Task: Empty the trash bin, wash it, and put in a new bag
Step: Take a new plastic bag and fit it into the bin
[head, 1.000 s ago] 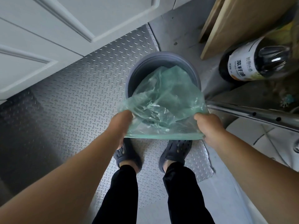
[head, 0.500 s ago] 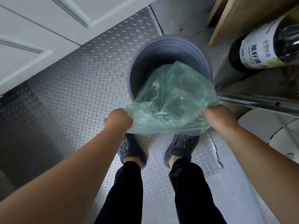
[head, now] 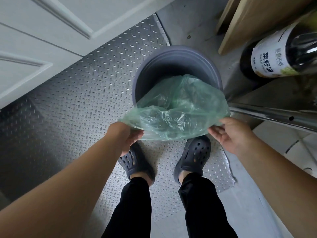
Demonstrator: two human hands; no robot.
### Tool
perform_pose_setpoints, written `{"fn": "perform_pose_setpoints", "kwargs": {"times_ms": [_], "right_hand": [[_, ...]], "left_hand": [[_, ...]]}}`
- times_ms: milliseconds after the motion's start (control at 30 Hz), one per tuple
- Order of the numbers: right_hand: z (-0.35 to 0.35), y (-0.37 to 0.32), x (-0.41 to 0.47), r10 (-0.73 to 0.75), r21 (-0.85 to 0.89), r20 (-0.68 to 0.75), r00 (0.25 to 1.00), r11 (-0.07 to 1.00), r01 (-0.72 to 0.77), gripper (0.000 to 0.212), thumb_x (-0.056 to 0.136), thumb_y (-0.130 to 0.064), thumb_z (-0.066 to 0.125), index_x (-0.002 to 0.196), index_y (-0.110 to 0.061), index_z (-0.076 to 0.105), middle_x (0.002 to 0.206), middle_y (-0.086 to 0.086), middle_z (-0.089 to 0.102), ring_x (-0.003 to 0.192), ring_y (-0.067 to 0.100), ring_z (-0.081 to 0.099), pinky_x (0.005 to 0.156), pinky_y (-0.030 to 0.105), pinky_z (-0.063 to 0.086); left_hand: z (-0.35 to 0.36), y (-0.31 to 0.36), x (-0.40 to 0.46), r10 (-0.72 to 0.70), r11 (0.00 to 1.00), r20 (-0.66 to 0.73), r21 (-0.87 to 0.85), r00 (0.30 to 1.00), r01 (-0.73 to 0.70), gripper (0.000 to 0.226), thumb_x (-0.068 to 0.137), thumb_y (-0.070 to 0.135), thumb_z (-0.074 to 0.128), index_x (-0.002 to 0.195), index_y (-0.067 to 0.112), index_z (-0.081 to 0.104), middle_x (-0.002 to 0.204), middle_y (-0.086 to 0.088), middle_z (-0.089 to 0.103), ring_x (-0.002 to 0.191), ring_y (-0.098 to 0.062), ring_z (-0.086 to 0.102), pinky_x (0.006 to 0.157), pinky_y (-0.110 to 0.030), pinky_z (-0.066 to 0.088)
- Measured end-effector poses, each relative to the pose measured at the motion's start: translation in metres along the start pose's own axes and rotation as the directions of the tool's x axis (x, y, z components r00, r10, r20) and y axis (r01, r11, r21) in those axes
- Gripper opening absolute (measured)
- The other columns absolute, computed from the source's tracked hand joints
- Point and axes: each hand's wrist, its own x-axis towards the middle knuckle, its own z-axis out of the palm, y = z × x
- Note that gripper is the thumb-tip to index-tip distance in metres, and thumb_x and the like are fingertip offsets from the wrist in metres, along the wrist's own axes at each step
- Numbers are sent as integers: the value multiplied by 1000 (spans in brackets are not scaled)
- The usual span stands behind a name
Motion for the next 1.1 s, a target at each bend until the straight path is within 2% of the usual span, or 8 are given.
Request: {"fn": "perform_pose_setpoints", "kwargs": {"times_ms": [133,300,400,500,633,767,933,1100], "right_hand": [[11,3,10,-62,6,89,994,998,62,31,89,-37,62,112,-17,65,108,11,71,101,26,72,79,39,59],[15,-5,14,-271,-224,38,962,936,273,64,71,-79,56,97,-22,68,97,6,75,83,25,72,77,40,56],[10,-16,13,-638,-669,35,769,557,492,55,77,-66,51,81,-12,63,80,9,67,78,30,65,67,38,49],[7,-32,3,-814,-731,179,553,266,628,52,76,-49,58,110,-9,62,105,8,63,94,30,63,80,45,53],[23,-54,-12,-893,-652,207,399,178,737,52,79,-36,49,115,-1,60,105,8,51,96,36,59,85,52,53],[40,-72,-16,-921,-670,238,309,75,739,28,85,-19,52,100,1,64,102,21,60,94,32,56,83,30,41],[61,-97,-16,-870,-618,131,475,303,725,15,85,-12,54,93,-10,67,89,7,66,81,23,59,73,30,46],[76,-117,-13,-672,-247,9,740,716,653,12,79,0,57,79,-11,60,61,1,62,48,9,58,47,21,46]], "left_hand": [[9,-1,-1,61,993,80,-110,995,-52,33,95,12,48,125,2,57,122,-21,64,113,-29,63,107,-43,47],[4,12,-2,127,961,148,-262,981,-85,38,79,26,53,109,6,64,102,-10,61,91,-27,64,83,-36,56],[4,15,-8,183,983,-32,13,983,-183,21,88,22,45,97,13,61,100,-6,63,72,-18,58,52,-24,45],[-4,17,-10,354,925,-134,196,926,-326,31,94,43,50,105,15,59,110,-10,66,80,-19,60,57,-28,44],[-9,43,-24,326,940,-128,-59,937,-335,38,90,51,45,111,22,60,115,-5,65,104,-25,62,71,-37,53],[-3,58,-28,602,791,-176,267,779,-550,33,85,44,44,105,23,58,101,-4,66,82,-19,60,67,-33,51],[11,77,-22,804,550,-35,424,594,-720,15,90,29,57,79,33,66,69,3,65,49,-13,44,48,-25,36],[21,110,-17,587,809,2,-50,810,-586,14,93,7,59,83,14,66,61,2,63,57,-12,55,60,-26,50]]}}
